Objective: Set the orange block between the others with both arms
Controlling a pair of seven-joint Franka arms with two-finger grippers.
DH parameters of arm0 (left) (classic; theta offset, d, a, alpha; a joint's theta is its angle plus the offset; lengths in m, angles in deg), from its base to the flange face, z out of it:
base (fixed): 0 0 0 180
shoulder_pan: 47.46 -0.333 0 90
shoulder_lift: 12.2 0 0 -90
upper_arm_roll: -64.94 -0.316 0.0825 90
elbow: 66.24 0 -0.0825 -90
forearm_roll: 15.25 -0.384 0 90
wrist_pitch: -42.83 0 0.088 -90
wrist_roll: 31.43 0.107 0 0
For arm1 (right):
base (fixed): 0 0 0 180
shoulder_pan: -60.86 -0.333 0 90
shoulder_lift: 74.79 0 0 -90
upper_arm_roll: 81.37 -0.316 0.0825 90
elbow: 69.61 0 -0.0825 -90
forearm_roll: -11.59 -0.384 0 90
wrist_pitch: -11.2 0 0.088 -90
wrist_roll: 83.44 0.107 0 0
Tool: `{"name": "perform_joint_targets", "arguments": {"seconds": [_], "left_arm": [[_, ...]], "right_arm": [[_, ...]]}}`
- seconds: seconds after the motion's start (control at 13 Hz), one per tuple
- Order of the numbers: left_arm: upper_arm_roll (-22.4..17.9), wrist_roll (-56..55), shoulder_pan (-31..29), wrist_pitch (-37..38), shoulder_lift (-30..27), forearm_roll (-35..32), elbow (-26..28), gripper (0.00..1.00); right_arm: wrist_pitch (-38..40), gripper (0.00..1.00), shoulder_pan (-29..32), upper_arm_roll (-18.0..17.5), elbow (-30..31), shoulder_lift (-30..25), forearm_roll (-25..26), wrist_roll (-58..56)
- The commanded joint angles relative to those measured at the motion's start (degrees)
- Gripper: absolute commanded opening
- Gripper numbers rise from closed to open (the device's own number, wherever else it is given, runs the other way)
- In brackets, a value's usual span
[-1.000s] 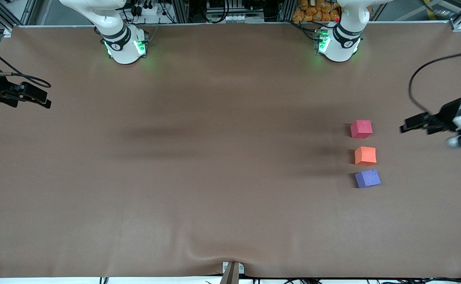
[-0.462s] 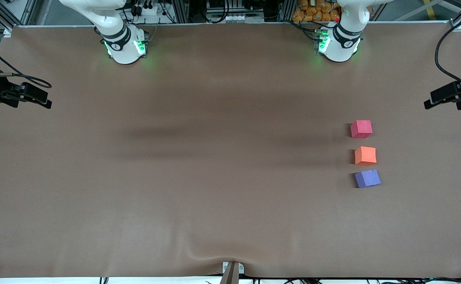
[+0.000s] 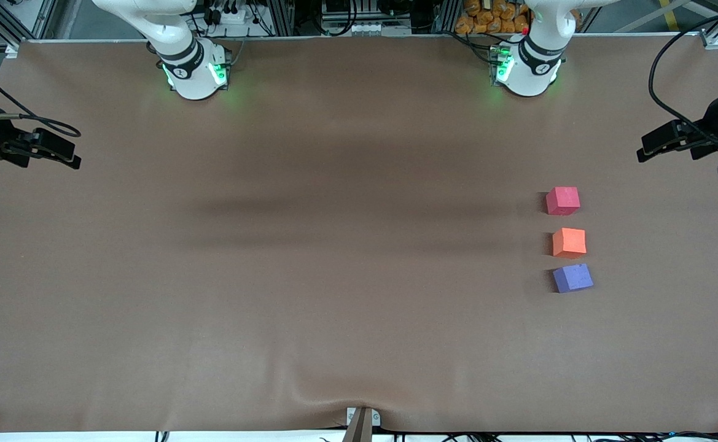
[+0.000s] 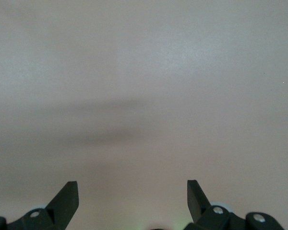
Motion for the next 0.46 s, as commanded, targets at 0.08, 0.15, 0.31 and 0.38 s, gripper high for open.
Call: {"name": "perform_joint_targets", "arguments": {"seconds": [0.08, 0.15, 0.31, 0.38], "left_arm": [[-0.51, 0.39, 0.2, -0.73, -3.3, -2.86, 2.63, 1.0], [-0.52, 0.39, 0.38, -0.55, -3.3, -4.18, 2.54, 1.0], [-0.43, 0.39, 0.73, -0.55, -3.39, -4.72, 2.19, 1.0], [-0.43, 0.31, 0.99, -0.46, -3.39, -4.8, 2.11, 1.0]], "right_arm": [[0.37, 1.0, 0.23, -0.18, -0.04, -0.09, -0.83, -0.31], [0.37, 1.0, 0.23, -0.18, -0.04, -0.09, -0.83, -0.31], [0.28, 1.0, 0.23, -0.18, 0.05, 0.0, -0.83, -0.22], [0.28, 1.0, 0.23, -0.18, -0.04, 0.0, -0.83, -0.22]]}}
